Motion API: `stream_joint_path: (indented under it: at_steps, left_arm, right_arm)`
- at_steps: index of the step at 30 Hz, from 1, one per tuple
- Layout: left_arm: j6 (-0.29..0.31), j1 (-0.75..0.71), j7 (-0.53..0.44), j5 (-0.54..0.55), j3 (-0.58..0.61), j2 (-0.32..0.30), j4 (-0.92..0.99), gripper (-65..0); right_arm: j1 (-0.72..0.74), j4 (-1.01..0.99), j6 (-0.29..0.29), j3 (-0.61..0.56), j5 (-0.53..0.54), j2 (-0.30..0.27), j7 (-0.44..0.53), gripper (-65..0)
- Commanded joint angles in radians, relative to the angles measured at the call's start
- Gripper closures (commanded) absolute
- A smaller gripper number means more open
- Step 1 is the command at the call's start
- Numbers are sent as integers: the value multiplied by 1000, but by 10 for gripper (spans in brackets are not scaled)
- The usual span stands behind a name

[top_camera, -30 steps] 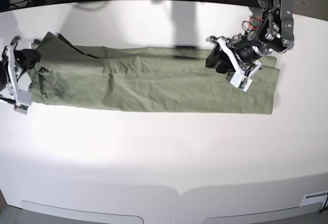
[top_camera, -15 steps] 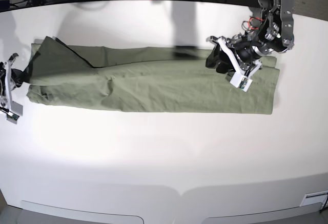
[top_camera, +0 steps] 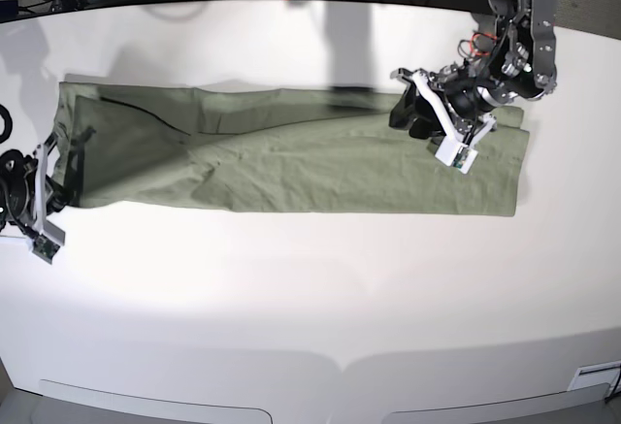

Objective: Fold the T-shirt properly
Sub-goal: 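Lay the folded end down onto the strip with the right gripper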

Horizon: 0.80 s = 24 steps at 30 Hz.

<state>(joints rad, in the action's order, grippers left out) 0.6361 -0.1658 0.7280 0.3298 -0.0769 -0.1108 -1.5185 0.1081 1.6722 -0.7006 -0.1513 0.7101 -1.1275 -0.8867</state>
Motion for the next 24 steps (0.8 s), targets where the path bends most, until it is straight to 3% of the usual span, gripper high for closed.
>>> stream_joint_path:
  at_steps: [1,10,14,24]
  left_arm:
    - [-8,6,11,-16,-1,-6,-6,-219]
    - [-8,5,11,-42,-1,-6,-6,-219]
    - [-8,6,11,-42,-1,-6,-6,-219]
    - [-8,5,11,-42,-1,-6,-6,-219]
  right_arm:
    - [20,7,2,13,0,-27,16,0]
    - [7,-53,2,13,-9,-13,19,0]
    - [8,-102,2,13,-73,18,65,0]
    - [8,-173,2,13,-76,108,87,0]
